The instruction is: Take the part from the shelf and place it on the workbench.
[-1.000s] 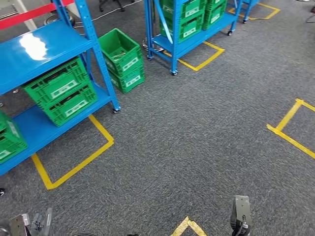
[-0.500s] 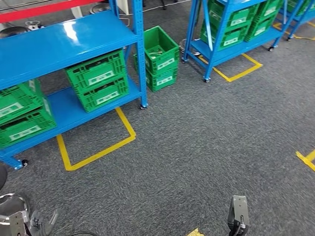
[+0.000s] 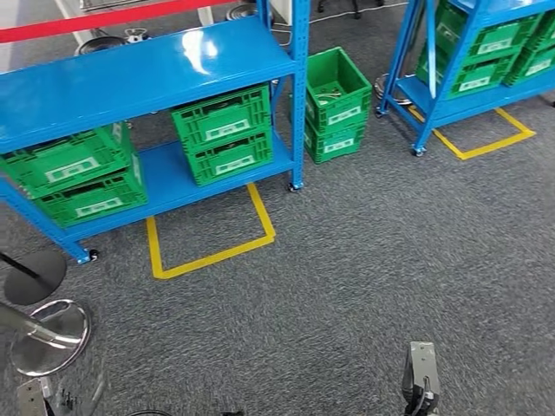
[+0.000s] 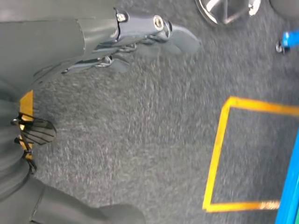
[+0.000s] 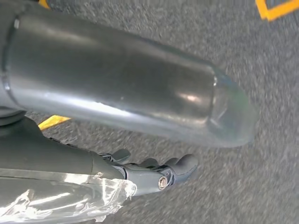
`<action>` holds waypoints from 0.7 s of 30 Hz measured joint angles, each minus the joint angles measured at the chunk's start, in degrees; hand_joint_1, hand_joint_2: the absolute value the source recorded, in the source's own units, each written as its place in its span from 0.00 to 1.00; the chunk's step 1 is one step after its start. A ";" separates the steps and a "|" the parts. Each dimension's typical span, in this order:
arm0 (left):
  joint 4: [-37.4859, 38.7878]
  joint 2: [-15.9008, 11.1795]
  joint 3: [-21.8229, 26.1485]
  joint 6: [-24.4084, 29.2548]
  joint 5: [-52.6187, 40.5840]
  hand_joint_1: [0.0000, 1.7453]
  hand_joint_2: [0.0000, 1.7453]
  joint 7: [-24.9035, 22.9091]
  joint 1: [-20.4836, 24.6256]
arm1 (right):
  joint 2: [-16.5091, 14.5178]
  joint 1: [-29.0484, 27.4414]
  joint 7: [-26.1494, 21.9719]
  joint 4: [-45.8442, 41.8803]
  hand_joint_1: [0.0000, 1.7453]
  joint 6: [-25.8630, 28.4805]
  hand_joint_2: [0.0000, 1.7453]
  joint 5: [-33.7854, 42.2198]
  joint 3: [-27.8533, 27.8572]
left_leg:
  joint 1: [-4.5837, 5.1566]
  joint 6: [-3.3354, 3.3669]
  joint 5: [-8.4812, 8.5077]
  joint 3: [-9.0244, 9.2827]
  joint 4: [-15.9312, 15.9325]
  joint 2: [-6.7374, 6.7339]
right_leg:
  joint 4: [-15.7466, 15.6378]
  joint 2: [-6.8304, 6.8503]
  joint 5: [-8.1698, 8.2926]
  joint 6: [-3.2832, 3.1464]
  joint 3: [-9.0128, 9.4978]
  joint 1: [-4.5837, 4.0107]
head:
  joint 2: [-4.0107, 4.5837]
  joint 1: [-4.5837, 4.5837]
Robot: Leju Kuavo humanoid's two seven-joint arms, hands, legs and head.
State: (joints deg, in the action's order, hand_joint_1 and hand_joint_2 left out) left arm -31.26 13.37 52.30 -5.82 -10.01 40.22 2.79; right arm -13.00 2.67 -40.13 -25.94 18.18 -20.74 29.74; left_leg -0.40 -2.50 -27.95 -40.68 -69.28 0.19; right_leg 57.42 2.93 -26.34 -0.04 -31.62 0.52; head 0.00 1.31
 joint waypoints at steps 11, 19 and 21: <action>0.02 -0.04 -0.02 0.00 -0.46 0.00 1.00 0.02 0.48 | 0.19 0.19 -0.03 0.05 0.00 -1.22 0.00 0.33 -0.82 | 0.03 3.11 4.80 6.65 13.34 -0.28 | 10.03 -1.81 -6.89 2.55 -3.29 -0.42 | 0.00 -0.65; 0.11 -0.14 -0.02 0.00 -0.60 0.00 1.00 0.03 0.46 | 0.43 -0.02 -0.01 0.20 0.00 -1.61 0.00 0.48 -1.38 | -0.14 2.13 5.03 6.27 12.76 6.35 | 2.00 -8.39 -1.06 2.62 -0.37 0.70 | 0.00 -0.69; 0.11 -0.21 -0.01 0.03 -0.62 0.00 1.00 0.04 0.34 | 0.43 -0.12 0.01 0.23 0.00 -1.91 0.00 0.62 -1.58 | -0.29 1.33 5.50 5.60 12.75 7.78 | 1.42 -8.57 -1.14 2.32 -0.11 0.75 | 0.00 -0.68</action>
State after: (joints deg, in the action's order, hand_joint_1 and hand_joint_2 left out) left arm -31.15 13.16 52.29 -5.79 -10.63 40.25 3.13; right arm -12.57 2.56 -40.12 -25.70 16.26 -20.13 28.15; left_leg -0.69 -1.17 -22.45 -35.08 -56.53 7.98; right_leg 58.84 -5.63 -27.48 2.28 -31.73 1.27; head 0.00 0.63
